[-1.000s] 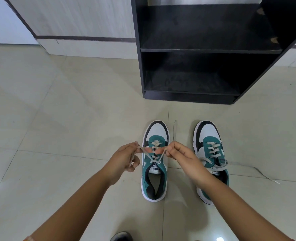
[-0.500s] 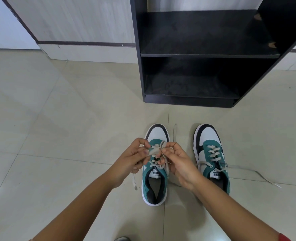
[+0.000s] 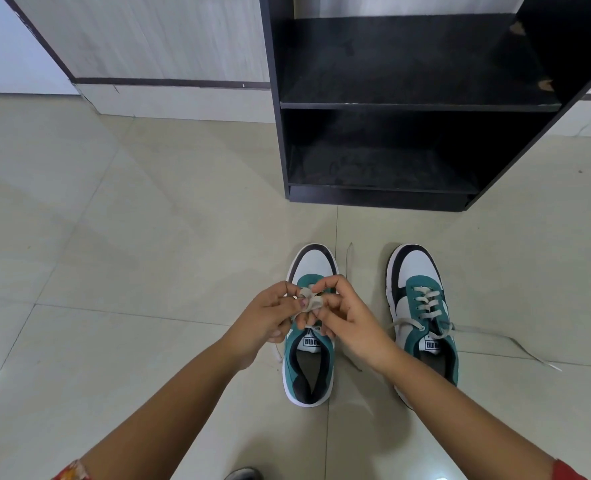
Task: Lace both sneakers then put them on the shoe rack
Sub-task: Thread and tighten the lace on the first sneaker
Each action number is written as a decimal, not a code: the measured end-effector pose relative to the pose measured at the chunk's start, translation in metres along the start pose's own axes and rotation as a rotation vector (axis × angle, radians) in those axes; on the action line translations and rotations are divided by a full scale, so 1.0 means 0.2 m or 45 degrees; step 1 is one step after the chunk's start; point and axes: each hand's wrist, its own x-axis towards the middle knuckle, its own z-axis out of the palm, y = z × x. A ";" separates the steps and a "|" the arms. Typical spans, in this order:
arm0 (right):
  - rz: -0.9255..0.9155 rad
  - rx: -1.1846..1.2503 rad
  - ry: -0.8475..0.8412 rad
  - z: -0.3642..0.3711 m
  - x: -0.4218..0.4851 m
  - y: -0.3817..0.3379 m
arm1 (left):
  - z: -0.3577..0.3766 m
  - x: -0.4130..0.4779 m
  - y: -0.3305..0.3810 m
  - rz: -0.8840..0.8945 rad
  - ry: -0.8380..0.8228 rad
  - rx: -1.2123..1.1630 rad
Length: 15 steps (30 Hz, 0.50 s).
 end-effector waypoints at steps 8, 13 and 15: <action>0.026 0.208 0.120 0.02 0.01 0.02 | 0.01 -0.01 0.00 0.020 0.057 -0.040; 0.346 0.420 0.130 -0.01 0.02 -0.01 | -0.03 0.00 -0.03 0.385 0.168 0.712; 0.436 0.400 0.105 -0.01 0.03 -0.01 | -0.03 -0.01 -0.05 0.694 0.210 1.219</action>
